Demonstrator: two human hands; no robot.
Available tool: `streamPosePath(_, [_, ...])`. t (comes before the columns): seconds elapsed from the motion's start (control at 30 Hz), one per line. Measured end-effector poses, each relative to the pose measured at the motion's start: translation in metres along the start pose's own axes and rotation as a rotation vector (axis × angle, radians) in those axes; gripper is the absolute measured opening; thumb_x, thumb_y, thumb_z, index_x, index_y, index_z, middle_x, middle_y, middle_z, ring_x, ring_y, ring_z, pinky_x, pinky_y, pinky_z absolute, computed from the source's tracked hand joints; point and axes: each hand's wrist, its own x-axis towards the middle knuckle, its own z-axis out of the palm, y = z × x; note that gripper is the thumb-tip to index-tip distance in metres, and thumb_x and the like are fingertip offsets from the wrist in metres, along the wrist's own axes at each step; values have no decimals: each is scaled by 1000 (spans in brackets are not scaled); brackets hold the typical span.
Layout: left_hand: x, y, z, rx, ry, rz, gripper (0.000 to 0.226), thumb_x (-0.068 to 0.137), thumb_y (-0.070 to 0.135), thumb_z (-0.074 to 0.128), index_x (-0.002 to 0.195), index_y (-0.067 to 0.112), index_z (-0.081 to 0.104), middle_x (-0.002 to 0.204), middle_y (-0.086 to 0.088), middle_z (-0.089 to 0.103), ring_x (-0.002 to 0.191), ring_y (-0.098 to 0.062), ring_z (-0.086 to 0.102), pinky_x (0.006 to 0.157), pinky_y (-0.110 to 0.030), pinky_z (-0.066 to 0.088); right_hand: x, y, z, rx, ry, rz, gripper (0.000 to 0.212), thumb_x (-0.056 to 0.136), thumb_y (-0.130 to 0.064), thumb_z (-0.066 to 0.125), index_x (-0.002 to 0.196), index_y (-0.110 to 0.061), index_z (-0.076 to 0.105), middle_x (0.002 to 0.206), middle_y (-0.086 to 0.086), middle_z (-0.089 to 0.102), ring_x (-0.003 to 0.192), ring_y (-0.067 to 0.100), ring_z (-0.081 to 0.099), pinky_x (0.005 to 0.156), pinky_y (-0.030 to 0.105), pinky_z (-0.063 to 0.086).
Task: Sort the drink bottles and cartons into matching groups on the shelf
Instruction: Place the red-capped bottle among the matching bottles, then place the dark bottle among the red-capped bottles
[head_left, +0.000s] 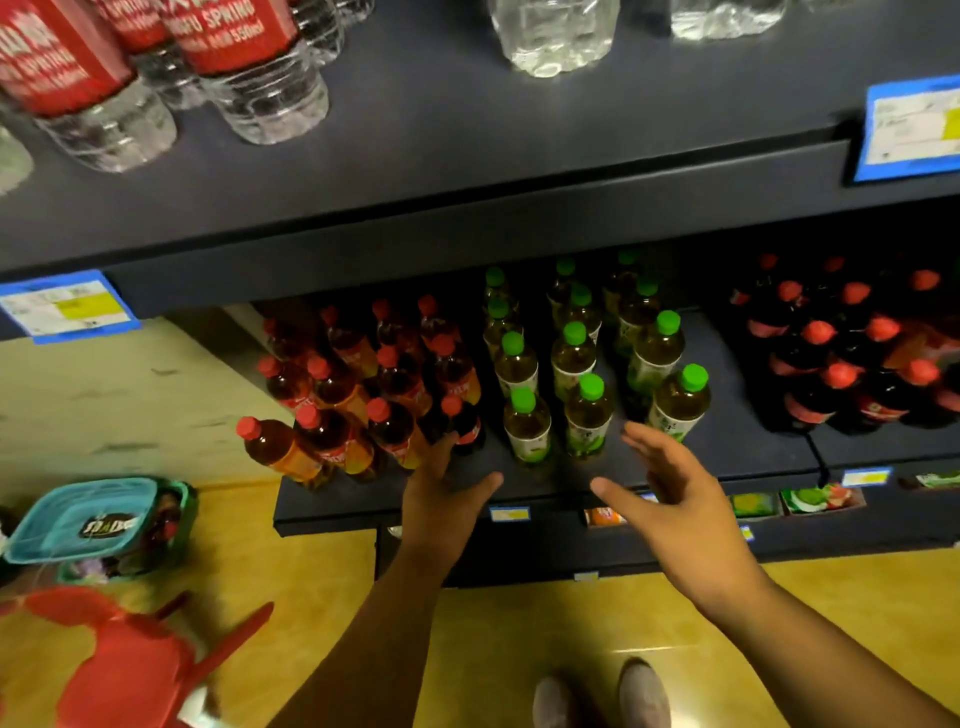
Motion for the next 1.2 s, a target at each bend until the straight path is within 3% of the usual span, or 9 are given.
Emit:
streamPosePath(0.1, [17, -11, 9, -23, -3, -43, 79, 73, 25, 87, 142, 34, 48, 139, 19, 51, 132, -13, 51, 110, -40, 46, 4, 3, -2, 20, 11, 27, 62, 72, -29, 81, 128, -42, 58, 129, -30, 59, 125, -13, 48, 99, 15, 37])
streamPosePath(0.27, [40, -23, 20, -60, 68, -99, 82, 76, 10, 84, 146, 23, 42, 130, 13, 55, 121, -5, 48, 101, -26, 41, 11, 16, 2, 63, 61, 71, 53, 79, -17, 77, 124, -42, 62, 127, -28, 62, 125, -10, 50, 107, 25, 37])
streamPosePath(0.43, [72, -34, 34, -7, 136, -44, 76, 80, 3, 79, 146, 17, 43, 140, -1, 53, 128, -16, 49, 101, -23, 37, 19, 43, 7, 79, 92, 93, 49, 80, -8, 76, 118, -37, 67, 124, -22, 66, 126, -4, 53, 110, 31, 36])
streamPosePath(0.6, [100, -51, 51, 0, 170, -62, 78, 79, 10, 81, 146, 24, 42, 141, -4, 57, 131, -26, 52, 102, -32, 43, 26, 66, 0, 93, 153, 98, 46, 84, 4, 70, 111, -34, 71, 122, -15, 69, 126, 2, 55, 110, 28, 38])
streamPosePath(0.73, [110, -57, 56, 5, 248, -108, 67, 83, 15, 79, 142, 20, 49, 134, -11, 63, 126, -35, 56, 103, -41, 47, 23, 69, -5, 106, 177, 85, 48, 82, 11, 68, 110, -28, 71, 114, -19, 71, 120, -3, 58, 99, 4, 38])
streamPosePath(0.87, [105, -54, 53, 37, 204, -129, 60, 86, 19, 76, 139, 23, 49, 126, -12, 65, 119, -37, 59, 97, -46, 50, 16, 67, -11, 76, 186, 122, 46, 83, 4, 71, 112, -31, 71, 121, -16, 69, 124, 0, 56, 105, 21, 38])
streamPosePath(1.03, [67, -34, 33, 87, 158, -63, 55, 87, 25, 75, 137, 20, 52, 125, -10, 64, 116, -34, 60, 90, -38, 48, 2, 45, -13, 101, 228, 164, 42, 84, 1, 72, 114, -27, 69, 122, -12, 69, 125, 7, 56, 105, 26, 39])
streamPosePath(1.2, [28, -10, -5, 157, 146, -52, 57, 87, 28, 75, 138, 18, 52, 124, -15, 67, 114, -39, 62, 90, -44, 50, -9, 25, -10, 80, 170, 201, 39, 84, -5, 74, 114, -30, 68, 119, -16, 68, 122, 2, 57, 111, 34, 42])
